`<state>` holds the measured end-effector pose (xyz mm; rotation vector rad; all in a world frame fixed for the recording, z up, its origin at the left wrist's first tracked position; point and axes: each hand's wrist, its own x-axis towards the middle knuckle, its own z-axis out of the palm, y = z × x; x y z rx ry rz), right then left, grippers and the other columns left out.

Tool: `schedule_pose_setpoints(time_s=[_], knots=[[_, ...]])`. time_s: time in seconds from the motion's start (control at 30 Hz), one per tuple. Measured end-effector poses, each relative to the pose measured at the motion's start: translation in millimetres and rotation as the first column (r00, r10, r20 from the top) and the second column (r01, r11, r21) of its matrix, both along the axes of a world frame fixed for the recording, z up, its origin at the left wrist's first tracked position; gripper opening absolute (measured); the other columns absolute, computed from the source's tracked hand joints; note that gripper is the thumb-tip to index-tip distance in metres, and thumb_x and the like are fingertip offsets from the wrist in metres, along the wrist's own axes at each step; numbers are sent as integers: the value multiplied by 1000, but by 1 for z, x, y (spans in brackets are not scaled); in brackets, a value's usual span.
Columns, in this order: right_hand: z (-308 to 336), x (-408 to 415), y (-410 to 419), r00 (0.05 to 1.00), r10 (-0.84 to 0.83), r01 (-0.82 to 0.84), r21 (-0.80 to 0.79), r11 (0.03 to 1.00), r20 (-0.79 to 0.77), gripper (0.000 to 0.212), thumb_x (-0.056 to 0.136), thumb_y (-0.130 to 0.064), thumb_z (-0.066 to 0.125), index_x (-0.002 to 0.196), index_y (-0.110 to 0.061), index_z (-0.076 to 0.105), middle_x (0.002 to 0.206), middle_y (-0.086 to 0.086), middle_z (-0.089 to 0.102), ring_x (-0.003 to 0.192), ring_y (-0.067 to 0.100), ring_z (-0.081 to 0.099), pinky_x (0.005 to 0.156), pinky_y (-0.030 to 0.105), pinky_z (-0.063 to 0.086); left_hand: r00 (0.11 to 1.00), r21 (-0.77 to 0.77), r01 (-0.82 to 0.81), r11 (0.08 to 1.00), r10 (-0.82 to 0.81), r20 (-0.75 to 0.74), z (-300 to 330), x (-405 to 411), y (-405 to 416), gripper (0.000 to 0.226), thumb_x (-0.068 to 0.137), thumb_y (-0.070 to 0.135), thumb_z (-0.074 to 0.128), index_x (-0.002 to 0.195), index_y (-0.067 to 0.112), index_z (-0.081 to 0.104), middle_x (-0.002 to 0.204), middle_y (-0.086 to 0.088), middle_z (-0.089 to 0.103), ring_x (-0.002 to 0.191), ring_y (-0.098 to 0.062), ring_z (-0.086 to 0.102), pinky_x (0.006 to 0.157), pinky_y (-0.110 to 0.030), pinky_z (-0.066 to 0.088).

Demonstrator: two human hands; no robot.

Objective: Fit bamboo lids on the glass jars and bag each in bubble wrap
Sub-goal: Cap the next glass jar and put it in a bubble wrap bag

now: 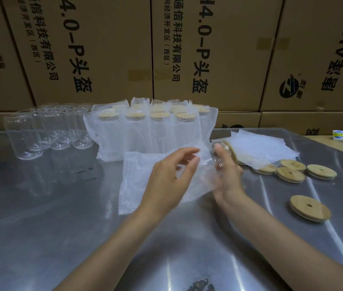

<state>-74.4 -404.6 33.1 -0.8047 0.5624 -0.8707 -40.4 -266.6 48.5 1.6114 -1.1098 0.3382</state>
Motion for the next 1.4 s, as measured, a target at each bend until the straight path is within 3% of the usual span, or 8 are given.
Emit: schedule_pose_setpoints(time_s=[0.1,0.17,0.3,0.47,0.63,0.87,1.17,1.4], knots=[[1,-4,-6,998,57,-59,75,995,26,65,76,-37,78,126,-15,42,117,7,57,95,25,67,77,45,58,923,62,-364,929,351,160,1,24,12,40,91,23,63,130,20,52,130,3,51,124,-14,45,104,-19,31],[1,-6,-8,997,70,-71,91,993,16,66,77,-39,77,130,-17,45,118,5,55,95,23,67,66,40,57,862,244,-474,846,502,-67,0,41,19,65,86,45,65,141,21,37,148,-4,27,139,-23,24,115,-38,23],[1,-9,-9,997,73,-74,97,992,11,65,77,-40,75,132,-21,46,119,3,52,94,22,66,56,33,52,755,510,-202,836,464,-462,1,57,27,104,74,70,61,151,19,15,158,-4,9,144,-27,18,115,-43,25],[-1,-10,-6,992,121,-123,88,989,28,62,76,-41,76,130,-21,51,122,4,53,98,24,67,74,41,57,958,705,210,678,1,-287,-7,49,26,134,56,70,77,151,35,-12,157,22,-10,145,-1,-1,109,-18,8],[0,-10,-4,993,117,-120,99,988,31,48,76,-41,75,117,-25,58,105,1,58,100,26,68,77,40,55,951,545,-203,814,31,308,-23,42,14,107,79,33,75,152,13,-1,161,2,4,147,-10,8,103,-1,-5],[-7,-5,16,945,315,-312,-46,949,92,40,85,-26,68,121,-9,63,108,14,57,100,31,59,93,45,47,813,363,-372,854,112,571,-18,28,10,90,68,30,83,142,3,41,143,-11,48,130,-29,48,105,-35,36],[-21,1,29,827,559,-560,-162,812,-61,33,94,-36,45,104,-17,70,97,7,68,80,21,66,52,28,48,714,344,-366,865,24,699,-8,15,8,95,54,15,89,137,0,47,129,-12,60,115,-27,60,93,-36,50],[-24,5,25,878,478,-476,-66,877,27,31,98,-32,40,97,-19,68,103,9,61,94,27,56,84,42,39,782,315,-251,915,1,623,-5,16,10,88,75,48,71,148,16,33,147,0,44,137,-21,39,114,-49,24]])
